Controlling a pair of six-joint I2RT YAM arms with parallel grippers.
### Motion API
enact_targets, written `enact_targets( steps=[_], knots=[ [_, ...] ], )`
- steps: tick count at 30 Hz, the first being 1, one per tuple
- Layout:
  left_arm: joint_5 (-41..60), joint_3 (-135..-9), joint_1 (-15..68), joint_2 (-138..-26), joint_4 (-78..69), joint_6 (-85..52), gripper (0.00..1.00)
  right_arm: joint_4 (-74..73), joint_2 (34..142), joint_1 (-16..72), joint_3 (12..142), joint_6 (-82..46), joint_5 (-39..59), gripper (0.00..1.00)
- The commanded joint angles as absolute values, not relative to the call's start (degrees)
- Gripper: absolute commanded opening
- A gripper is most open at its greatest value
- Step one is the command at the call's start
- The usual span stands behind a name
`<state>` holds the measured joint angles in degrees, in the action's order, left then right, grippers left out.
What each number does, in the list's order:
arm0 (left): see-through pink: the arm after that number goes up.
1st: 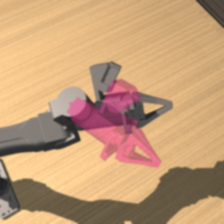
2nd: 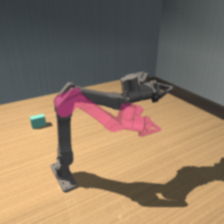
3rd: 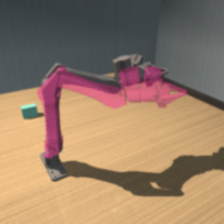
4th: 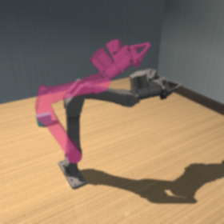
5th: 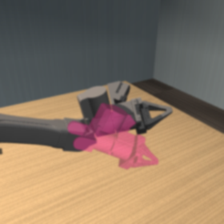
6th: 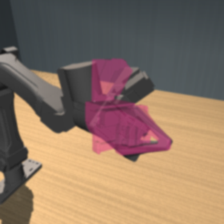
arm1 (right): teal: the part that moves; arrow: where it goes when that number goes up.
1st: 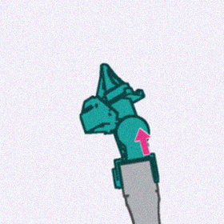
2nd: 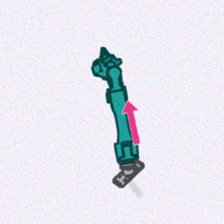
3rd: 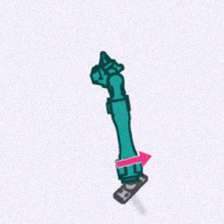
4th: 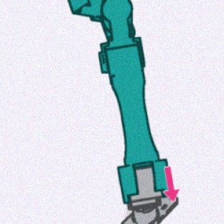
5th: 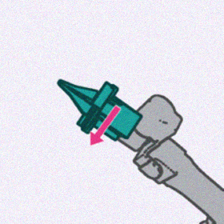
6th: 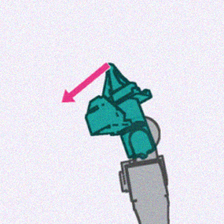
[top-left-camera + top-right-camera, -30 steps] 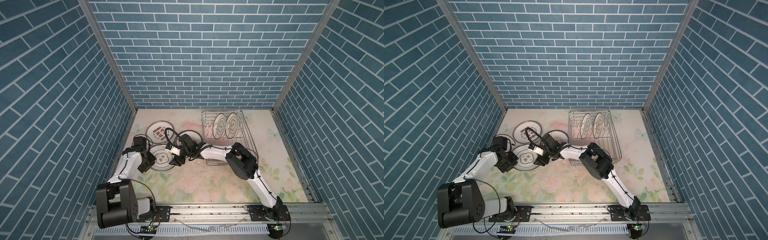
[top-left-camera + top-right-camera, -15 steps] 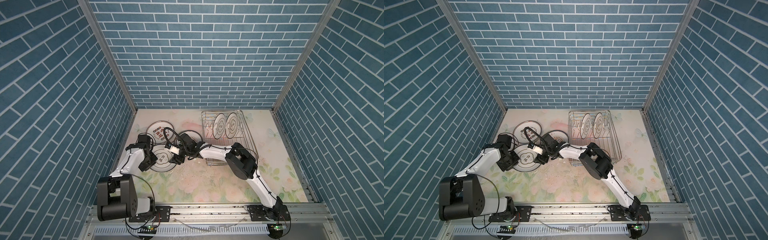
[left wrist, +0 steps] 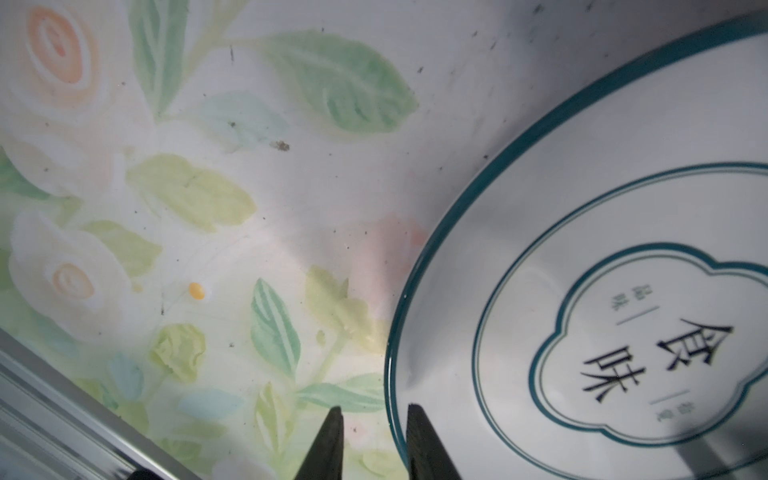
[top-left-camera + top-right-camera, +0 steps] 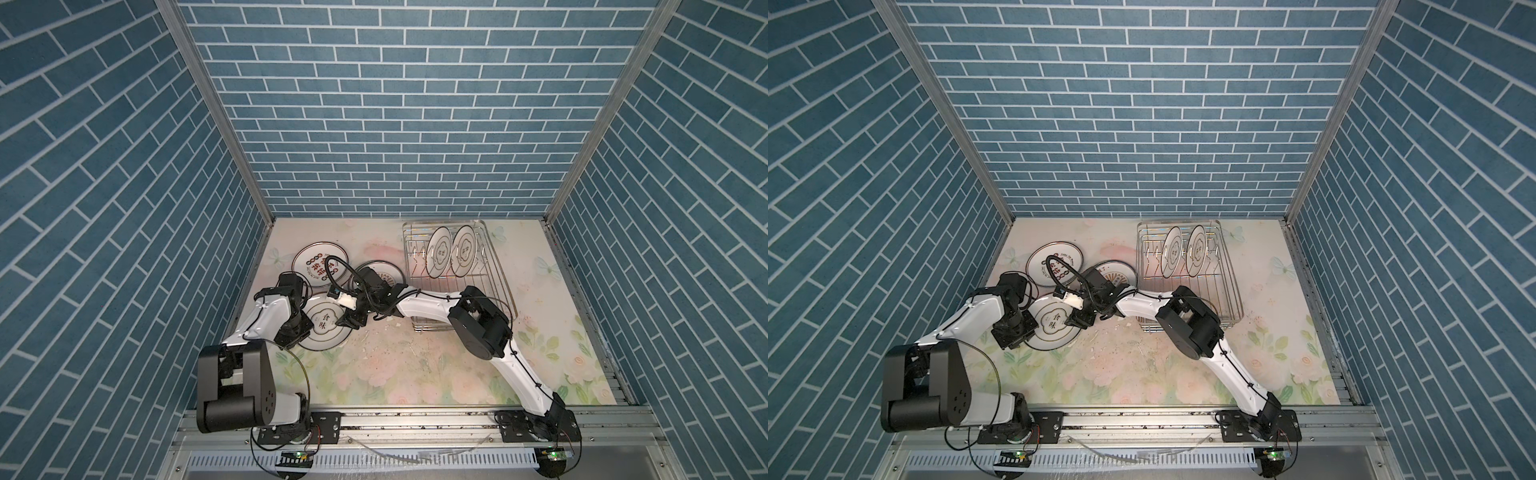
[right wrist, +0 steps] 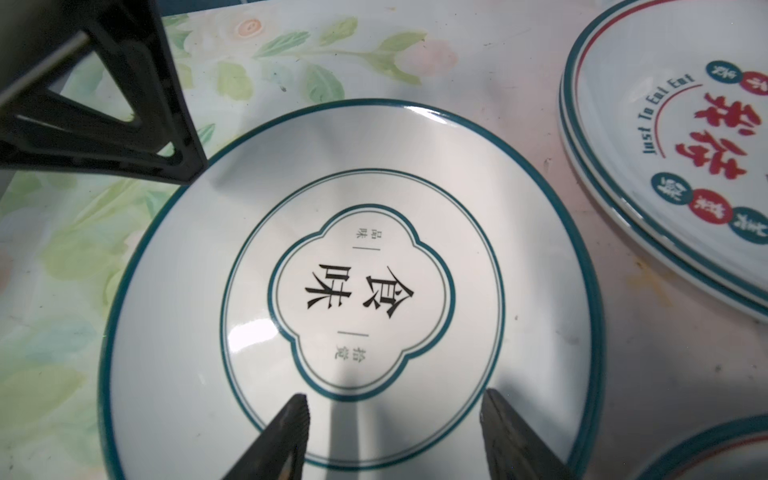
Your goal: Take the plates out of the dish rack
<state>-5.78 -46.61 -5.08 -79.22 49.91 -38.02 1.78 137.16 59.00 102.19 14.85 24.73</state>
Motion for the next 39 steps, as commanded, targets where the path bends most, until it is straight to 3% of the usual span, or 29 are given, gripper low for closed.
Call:
enact_targets(
  steps=[1,3,6,9,12,15,17,20,24,29,33,39],
  knots=[
    [-7.35,-46.47,-4.82,-75.95,51.60,-37.74,0.30,1.24,135.75,59.33,103.05,16.52,24.04,0.67],
    [-7.77,-47.75,-4.83,-73.06,51.92,-37.44,0.33,-0.37,133.38,59.28,102.20,16.31,23.13,0.69],
    [-7.17,-49.37,-4.83,-66.80,51.71,-37.41,0.50,-4.91,128.25,59.23,98.59,15.67,21.89,0.71],
    [-5.17,-50.69,-4.83,-60.63,51.33,-38.07,0.54,-8.56,121.76,59.17,94.16,15.24,21.30,0.72],
    [-2.78,-51.97,-4.83,-55.07,51.40,-39.57,0.66,-11.07,116.40,59.23,90.13,14.12,21.06,0.73],
    [4.00,-53.17,-4.75,-50.23,49.08,-41.56,0.84,-13.66,111.84,59.07,86.11,11.79,19.53,0.77],
    [7.22,-52.94,-4.25,-47.40,45.62,-44.21,0.99,-14.29,109.19,58.89,83.90,9.23,16.20,0.86],
    [8.13,-51.48,-0.96,-44.98,39.68,-48.37,1.00,-12.34,104.76,57.82,81.76,4.04,12.25,0.99],
    [3.47,-43.86,9.26,-40.79,23.90,-52.67,1.00,-5.86,99.08,54.97,79.81,-1.03,8.46,0.99],
    [-2.34,-41.52,22.18,-42.45,12.18,-47.93,1.00,-3.72,90.41,48.00,73.07,-9.48,6.44,0.99],
    [0.15,-37.89,27.66,-45.55,-1.06,-43.69,1.00,0.70,86.49,43.32,71.32,-10.99,3.09,0.99],
    [-0.09,-39.57,33.27,-51.04,-5.41,-37.45,1.00,3.40,85.64,36.88,70.14,-14.02,-2.90,0.99]
  ],
)
